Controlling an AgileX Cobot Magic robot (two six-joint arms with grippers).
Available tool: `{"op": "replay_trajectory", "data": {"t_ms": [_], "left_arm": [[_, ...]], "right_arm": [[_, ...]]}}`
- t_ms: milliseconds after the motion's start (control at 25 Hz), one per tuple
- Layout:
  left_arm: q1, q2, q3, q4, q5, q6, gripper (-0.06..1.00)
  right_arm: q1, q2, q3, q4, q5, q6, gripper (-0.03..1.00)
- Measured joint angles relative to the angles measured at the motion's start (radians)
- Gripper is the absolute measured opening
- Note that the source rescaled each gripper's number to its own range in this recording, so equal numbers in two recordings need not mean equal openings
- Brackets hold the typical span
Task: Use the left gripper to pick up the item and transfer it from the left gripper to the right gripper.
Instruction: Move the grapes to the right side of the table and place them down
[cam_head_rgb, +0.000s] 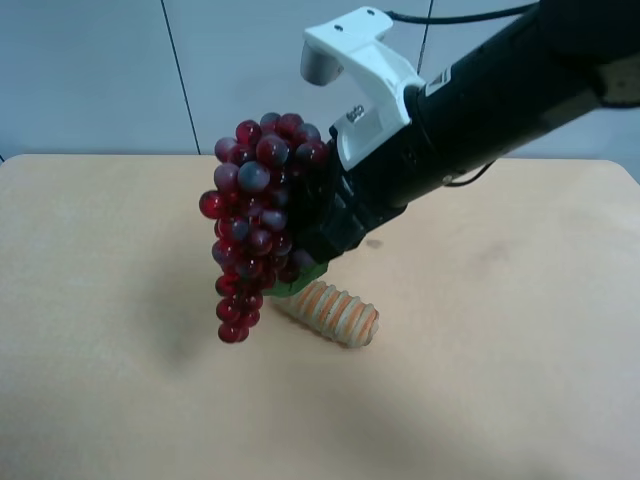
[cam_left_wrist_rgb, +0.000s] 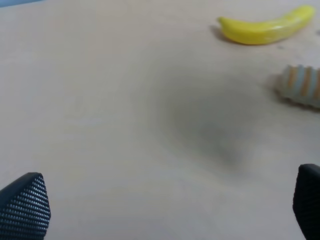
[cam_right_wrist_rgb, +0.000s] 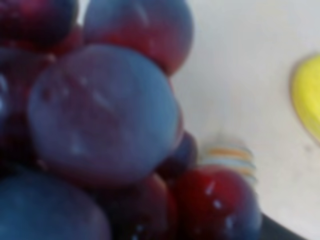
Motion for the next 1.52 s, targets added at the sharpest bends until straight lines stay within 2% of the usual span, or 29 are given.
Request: {"op": "replay_trajectory", "data": {"t_ms": [200, 280, 360, 520, 720, 880, 1160, 1520], "left_arm": [[0.079, 0.000, 0.000, 0.000, 0.000, 0.000, 1.00], [0.087, 0.000, 0.000, 0.000, 0.000, 0.000, 1.00], [0.088, 0.000, 0.000, 0.000, -0.001, 0.000, 1.00], [0.088, 0.000, 0.000, 0.000, -0.001, 0.000, 1.00], [0.088, 0.000, 0.000, 0.000, -0.001, 0.000, 1.00], [0.088, 0.000, 0.000, 0.000, -0.001, 0.000, 1.00], [0.088, 0.000, 0.000, 0.000, -0.001, -0.001, 1.00], [0.088, 0.000, 0.000, 0.000, -0.002, -0.002, 1.00]], "right_arm": [[0.000, 0.000, -0.130, -0.383, 0.210, 0.405, 0.02], [0.000, 0.000, -0.167, -0.492, 0.299, 0.530, 0.02], [-0.011, 0.000, -0.185, -0.551, 0.367, 0.595, 0.02], [-0.111, -0.001, -0.188, -0.542, 0.459, 0.621, 0.02], [-0.311, -0.001, -0.188, -0.471, 0.482, 0.552, 0.02], [-0.433, 0.001, -0.188, -0.457, 0.501, 0.502, 0.02], [-0.539, 0.057, -0.189, -0.454, 0.510, 0.479, 0.02], [-0.611, 0.215, -0.189, -0.459, 0.501, 0.474, 0.00]]}}
